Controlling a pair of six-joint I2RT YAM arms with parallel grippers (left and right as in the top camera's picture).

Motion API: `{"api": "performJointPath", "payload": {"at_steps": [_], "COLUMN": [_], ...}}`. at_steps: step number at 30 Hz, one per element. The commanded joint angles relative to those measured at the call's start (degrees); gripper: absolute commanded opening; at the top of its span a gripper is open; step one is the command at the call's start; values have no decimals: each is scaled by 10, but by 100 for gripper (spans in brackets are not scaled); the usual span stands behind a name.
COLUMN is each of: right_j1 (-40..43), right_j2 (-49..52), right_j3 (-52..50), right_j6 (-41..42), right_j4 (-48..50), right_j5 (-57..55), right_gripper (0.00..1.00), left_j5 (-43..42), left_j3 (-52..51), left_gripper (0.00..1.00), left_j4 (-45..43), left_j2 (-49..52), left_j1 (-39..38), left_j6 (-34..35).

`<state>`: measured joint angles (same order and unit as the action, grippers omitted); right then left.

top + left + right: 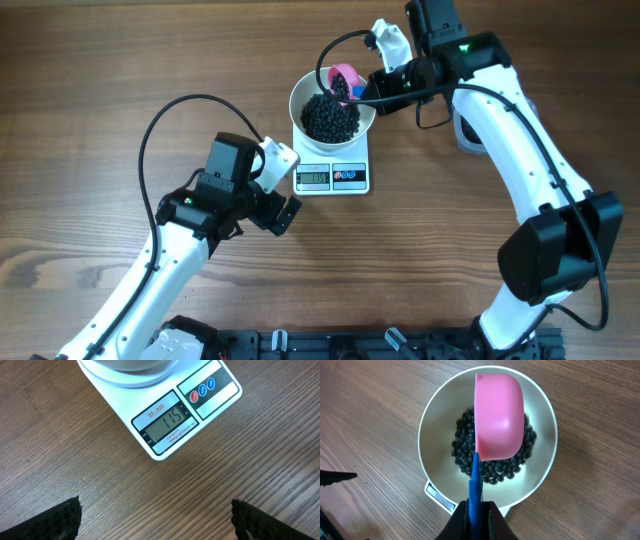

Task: Scoop item into bowl and weigh 150g on scale
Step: 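Carry the filled scoop over the white bowl and tip beans in, then move the empty scoop back to the bean tub with the right gripper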

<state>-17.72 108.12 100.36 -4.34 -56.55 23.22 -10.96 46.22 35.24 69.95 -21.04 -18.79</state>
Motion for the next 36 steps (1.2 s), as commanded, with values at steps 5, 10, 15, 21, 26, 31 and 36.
{"api": "performJointPath", "payload": {"at_steps": [5,10,15,21,26,31,36], "right_j1": [-25,-43,-46,-46,-46,-46,-46], "right_j2": [-12,-12,-12,-12,-12,-12,-12], "right_j3": [20,22,22,22,22,22,22], "right_j6": [-32,-47,-75,-107,-106,-106,-106], "right_j4": [0,0,1,4,4,4,4], "right_j5": [-49,-85,-112,-116,-112,-112,-112], "right_gripper": [4,4,4,4,4,4,4], "left_j5": [1,1,1,1,1,1,1], "left_j3": [-3,-3,-3,-3,-3,-3,-3], "left_gripper": [100,100,100,100,100,100,100], "left_j4": [0,0,0,0,0,0,0], "left_j2": [2,2,2,2,2,2,2], "left_j1": [3,3,3,3,3,3,3], "left_j6": [-3,-3,-3,-3,-3,-3,-3]}}
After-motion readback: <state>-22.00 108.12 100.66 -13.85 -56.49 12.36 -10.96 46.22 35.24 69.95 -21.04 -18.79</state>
